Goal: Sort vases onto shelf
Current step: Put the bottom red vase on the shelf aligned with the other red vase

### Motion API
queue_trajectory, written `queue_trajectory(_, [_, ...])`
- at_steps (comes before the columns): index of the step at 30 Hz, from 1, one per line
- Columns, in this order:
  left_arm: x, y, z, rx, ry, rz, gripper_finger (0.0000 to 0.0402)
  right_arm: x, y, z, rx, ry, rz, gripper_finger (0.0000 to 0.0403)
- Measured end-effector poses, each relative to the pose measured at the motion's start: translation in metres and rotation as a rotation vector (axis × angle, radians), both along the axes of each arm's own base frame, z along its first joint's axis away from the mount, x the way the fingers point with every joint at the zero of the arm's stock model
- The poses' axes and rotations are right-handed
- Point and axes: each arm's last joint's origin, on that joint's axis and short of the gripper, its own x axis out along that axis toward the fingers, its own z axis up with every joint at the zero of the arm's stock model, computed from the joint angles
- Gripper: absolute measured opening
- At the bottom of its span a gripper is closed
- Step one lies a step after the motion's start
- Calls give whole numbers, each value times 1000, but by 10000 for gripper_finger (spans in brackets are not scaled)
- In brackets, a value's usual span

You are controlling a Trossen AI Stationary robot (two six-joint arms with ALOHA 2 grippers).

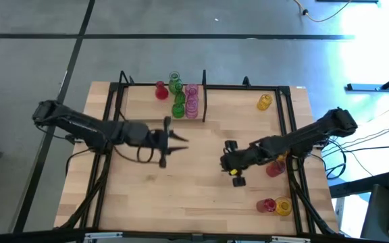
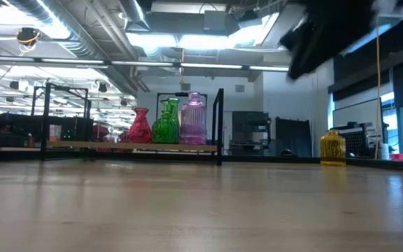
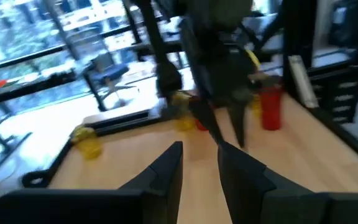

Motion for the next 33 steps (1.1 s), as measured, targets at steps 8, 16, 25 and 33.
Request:
queue_trajectory(8, [-8,-26,-22,-134,15,-86,94,-48,49,61,24,122,-96,108])
queue_trajectory(16, [-13,-62,-37,-164,86,-202,94,-110,54,85,140,182,-409,108])
queue_trajectory(25, [-14,-73,-42,-144,100,-185,94,-122,83,82,275,209,-412,108])
queue_trajectory(33, [-13,-70,-42,-160,94,-135,94,-112,104,72,417,351,-420,108])
